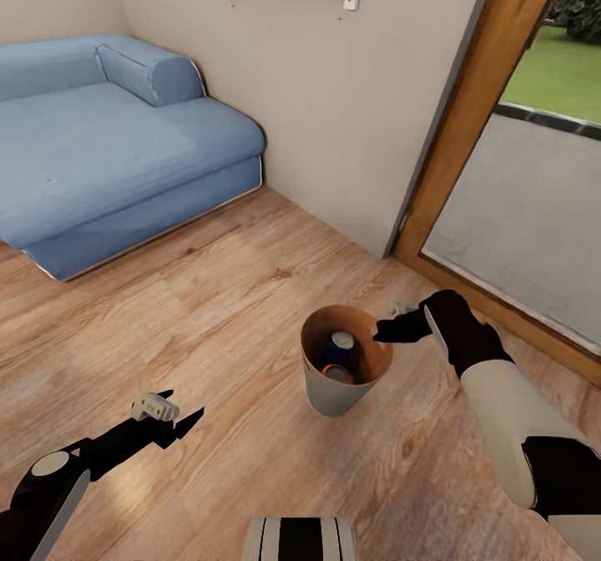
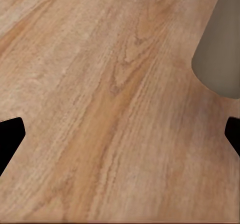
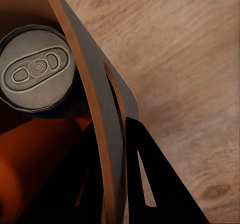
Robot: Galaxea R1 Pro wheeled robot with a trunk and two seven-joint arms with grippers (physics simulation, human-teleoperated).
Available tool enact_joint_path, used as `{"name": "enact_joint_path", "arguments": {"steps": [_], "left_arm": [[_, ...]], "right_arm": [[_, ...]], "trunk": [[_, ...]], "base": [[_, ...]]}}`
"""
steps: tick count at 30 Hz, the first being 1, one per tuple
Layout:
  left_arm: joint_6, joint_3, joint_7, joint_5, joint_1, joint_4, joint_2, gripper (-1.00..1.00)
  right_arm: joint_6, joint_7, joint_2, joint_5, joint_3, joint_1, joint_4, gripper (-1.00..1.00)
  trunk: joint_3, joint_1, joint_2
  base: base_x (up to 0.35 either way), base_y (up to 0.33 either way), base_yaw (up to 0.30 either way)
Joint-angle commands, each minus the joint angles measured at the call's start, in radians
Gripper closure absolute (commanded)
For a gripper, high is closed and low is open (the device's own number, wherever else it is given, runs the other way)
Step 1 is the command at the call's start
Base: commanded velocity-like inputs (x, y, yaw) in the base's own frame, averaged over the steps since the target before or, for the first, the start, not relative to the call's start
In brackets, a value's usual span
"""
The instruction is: Put the three can of soda from the living room inside the tash can in the kitchen.
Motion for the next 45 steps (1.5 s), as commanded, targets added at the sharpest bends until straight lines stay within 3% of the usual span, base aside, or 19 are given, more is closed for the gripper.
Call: {"name": "enact_joint_path", "arguments": {"steps": [1,8,17,27,35,45], "left_arm": [[0.0,0.0,0.0,0.0,0.0,0.0,0.0,-1.0],[0.0,0.0,0.0,-0.001,0.0,0.0,0.0,-1.0],[-0.001,-0.001,-0.001,0.0,0.0,0.0,0.0,-1.0],[-0.001,-0.002,-0.001,-0.001,0.0,0.0,0.0,-1.0],[-0.001,-0.002,-0.001,-0.001,0.0,0.0,0.0,-1.0],[-0.001,-0.003,-0.001,-0.004,0.0,0.0,0.0,-1.0]], "right_arm": [[0.009,0.008,0.0,-0.032,-0.002,0.001,0.0,1.0],[0.009,0.008,-0.011,-0.032,-0.001,0.007,-0.001,1.0],[0.009,0.01,-0.013,-0.032,0.0,0.008,-0.002,1.0],[0.009,0.01,-0.016,-0.032,-0.001,0.008,-0.003,1.0],[0.009,0.01,-0.018,-0.033,-0.001,0.008,-0.003,1.0],[0.009,0.01,-0.022,-0.032,0.0,0.008,-0.003,1.0]], "trunk": [[-0.004,0.0,0.0],[-0.031,0.003,-0.002],[-0.031,0.003,-0.002],[-0.07,0.008,-0.004],[-0.07,0.008,-0.004],[-0.108,0.012,-0.007]], "base": [[0.0,0.0,0.0],[0.0,0.0,0.0],[0.0,0.0,0.0],[0.0,0.0,0.0],[0.0,0.0,0.0],[0.0,0.0,0.0]]}}
